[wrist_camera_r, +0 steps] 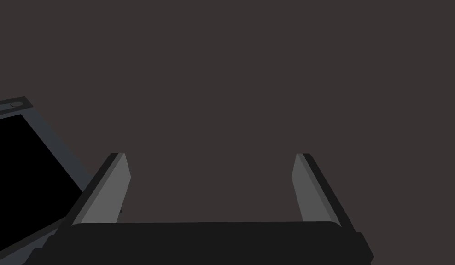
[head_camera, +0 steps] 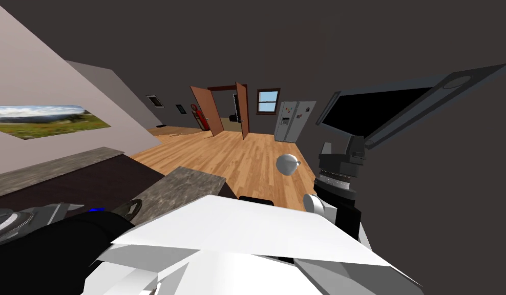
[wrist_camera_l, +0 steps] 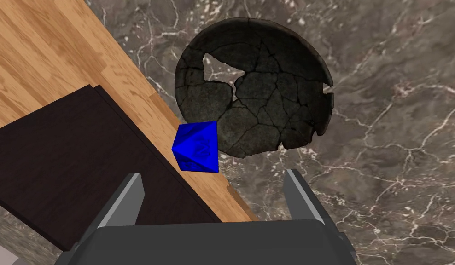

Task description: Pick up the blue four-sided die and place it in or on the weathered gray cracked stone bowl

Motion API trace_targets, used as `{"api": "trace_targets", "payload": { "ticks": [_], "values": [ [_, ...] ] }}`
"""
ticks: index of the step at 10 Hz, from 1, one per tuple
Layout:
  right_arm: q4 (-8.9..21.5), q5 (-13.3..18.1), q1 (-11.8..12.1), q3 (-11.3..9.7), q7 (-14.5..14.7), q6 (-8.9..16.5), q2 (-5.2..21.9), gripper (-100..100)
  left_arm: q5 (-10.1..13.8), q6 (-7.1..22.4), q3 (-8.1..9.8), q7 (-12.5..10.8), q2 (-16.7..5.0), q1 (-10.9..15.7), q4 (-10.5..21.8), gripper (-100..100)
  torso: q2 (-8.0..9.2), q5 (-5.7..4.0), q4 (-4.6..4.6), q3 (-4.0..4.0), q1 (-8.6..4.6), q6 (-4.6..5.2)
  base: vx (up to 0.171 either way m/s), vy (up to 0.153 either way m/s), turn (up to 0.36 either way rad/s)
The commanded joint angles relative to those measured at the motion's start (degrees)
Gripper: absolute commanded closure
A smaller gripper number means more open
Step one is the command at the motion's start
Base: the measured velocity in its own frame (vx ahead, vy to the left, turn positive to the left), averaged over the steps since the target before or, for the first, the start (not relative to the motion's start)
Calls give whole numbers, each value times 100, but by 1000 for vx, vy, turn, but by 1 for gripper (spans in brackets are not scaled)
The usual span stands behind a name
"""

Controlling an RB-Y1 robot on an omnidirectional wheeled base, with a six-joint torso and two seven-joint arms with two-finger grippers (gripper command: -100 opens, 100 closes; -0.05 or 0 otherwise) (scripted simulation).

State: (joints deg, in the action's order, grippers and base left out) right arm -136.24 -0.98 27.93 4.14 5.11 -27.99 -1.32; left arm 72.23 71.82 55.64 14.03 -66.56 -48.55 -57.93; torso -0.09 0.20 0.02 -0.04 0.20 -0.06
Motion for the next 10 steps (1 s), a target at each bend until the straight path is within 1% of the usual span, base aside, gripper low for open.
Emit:
{"api": "trace_targets", "payload": {
  "ticks": [1,2,3,4,5,10],
  "values": [
    [0,0,0,0,0,0,0,0,118,162,139,-22,-190,-123,-27,-100,0,0,0,0,0,0,20,-12,66],
    [0,0,0,0,0,0,0,0,200,269,250,-46,-309,-230,-73,-100,-3,0,-1,-2,0,1,22,-11,80],
    [0,0,0,0,0,0,0,0,241,323,305,-58,-368,-283,-97,-100,-4,0,-1,-3,-1,0,16,-10,56],
    [0,0,0,0,0,0,0,0,214,268,267,-13,-331,-239,-41,-100,-3,0,-1,-2,-1,1,6,-4,8],
    [0,0,0,0,0,0,0,0,221,292,282,-22,-339,-251,-51,0,0,3,0,0,3,2,0,0,0],
    [0,0,0,0,0,0,0,0,221,290,280,-21,-338,-250,-51,0,4,4,1,2,6,1,0,0,0]
  ]
}}
